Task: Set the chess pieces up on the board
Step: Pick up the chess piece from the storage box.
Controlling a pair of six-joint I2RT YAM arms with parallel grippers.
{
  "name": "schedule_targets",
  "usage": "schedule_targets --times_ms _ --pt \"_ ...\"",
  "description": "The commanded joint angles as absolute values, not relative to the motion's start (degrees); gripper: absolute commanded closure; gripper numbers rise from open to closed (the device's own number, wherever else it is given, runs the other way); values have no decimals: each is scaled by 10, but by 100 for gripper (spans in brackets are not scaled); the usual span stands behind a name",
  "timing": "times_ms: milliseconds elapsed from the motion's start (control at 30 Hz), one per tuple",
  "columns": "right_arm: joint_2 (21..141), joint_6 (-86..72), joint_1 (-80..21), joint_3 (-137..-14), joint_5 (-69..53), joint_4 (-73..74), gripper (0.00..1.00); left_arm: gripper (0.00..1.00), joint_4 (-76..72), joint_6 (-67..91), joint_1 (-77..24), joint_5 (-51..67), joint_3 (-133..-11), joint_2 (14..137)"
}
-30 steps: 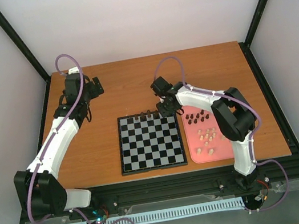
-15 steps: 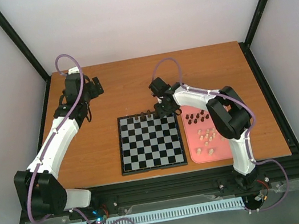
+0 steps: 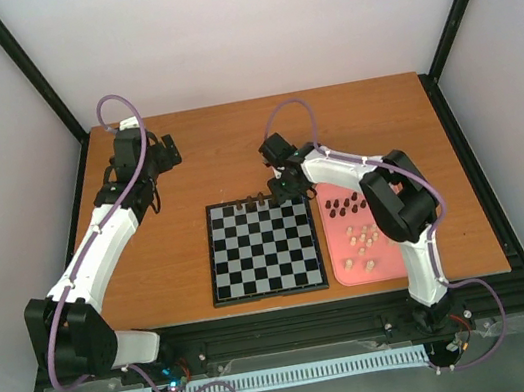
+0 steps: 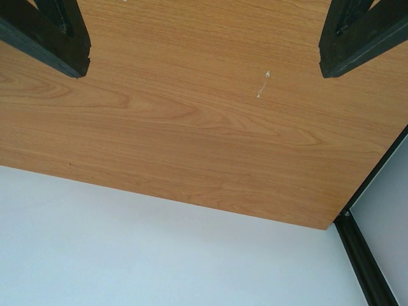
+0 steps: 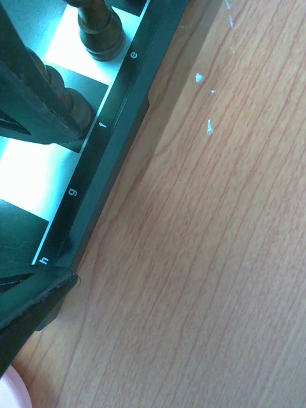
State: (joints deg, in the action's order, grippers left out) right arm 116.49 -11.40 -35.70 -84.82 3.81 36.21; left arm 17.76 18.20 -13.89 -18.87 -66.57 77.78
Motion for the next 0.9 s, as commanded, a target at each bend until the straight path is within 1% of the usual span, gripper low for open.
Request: schedule_targets --times_ms 0,267,500,633,767,867 --pt "1172 -114 -357 -861 36 358 48 0 172 176 -141 -193 -669 782" --pt "1142 -124 -349 -845 91 360 48 0 171 177 -140 -192 -670 784" --pt "1073 -135 -323 -798 144 359 48 0 172 176 -140 -192 -671 784" --pt "1007 -148 -285 -738 180 355 48 0 171 175 -140 -190 -671 782" --pt "949 -154 -222 -673 171 338 51 0 168 179 -141 -181 -671 785" --pt "931 -150 -187 -642 157 328 52 0 167 179 -140 -178 -672 790"
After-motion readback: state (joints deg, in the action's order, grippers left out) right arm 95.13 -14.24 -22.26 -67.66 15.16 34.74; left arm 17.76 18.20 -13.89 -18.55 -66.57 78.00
